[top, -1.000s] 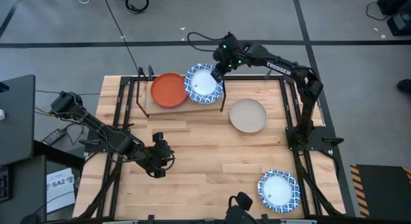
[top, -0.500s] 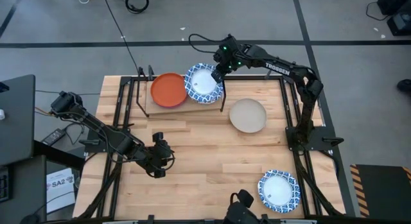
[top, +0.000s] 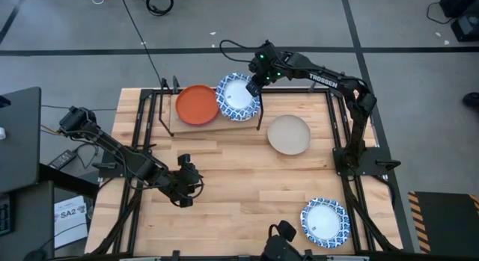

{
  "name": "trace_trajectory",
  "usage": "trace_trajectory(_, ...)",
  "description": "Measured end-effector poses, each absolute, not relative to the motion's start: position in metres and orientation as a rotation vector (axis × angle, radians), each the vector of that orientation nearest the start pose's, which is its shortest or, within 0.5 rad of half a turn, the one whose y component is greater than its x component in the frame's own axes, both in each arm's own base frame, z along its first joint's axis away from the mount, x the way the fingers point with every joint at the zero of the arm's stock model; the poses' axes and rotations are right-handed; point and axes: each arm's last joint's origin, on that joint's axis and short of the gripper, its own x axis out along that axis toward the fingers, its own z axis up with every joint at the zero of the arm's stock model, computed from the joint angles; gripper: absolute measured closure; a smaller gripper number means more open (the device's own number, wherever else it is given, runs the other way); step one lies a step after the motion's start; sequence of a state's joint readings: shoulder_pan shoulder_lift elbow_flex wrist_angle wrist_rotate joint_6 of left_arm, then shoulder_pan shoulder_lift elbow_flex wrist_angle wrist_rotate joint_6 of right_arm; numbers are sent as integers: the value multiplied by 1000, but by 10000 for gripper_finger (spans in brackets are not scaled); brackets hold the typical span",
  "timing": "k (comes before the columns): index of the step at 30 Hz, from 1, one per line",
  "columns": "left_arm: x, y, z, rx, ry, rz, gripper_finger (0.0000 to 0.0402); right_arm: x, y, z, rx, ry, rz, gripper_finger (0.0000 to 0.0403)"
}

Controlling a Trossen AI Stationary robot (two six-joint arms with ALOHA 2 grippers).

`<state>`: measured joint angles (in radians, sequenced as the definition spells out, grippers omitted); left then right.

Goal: Place and stack plates onto a shelf
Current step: Stack the blue patterned bowl on top of the blue patterned bowl on the shelf, then stack the gray plate on top of the orange plate on the shelf

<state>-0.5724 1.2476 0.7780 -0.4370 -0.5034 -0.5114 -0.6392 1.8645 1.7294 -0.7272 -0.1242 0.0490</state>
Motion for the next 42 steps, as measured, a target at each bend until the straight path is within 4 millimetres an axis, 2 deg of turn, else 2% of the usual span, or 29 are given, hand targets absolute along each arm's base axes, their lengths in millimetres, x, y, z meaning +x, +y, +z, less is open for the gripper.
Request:
trace_trajectory(11,209,-118,223,-21,762,133,274,331,-242,309,368,800,-507,283)
trace_trajectory(18,209,-118,223,-21,762,133,274,331,-242,309,368,799,-507,252)
trace_trajectory(38,209,-118,223,-21,762,133,274,330,-241,310,366,811,-503,249)
trace_trajectory(42,209,-118,223,-21,762,133,274,328,-241,315,373,825,-503,249)
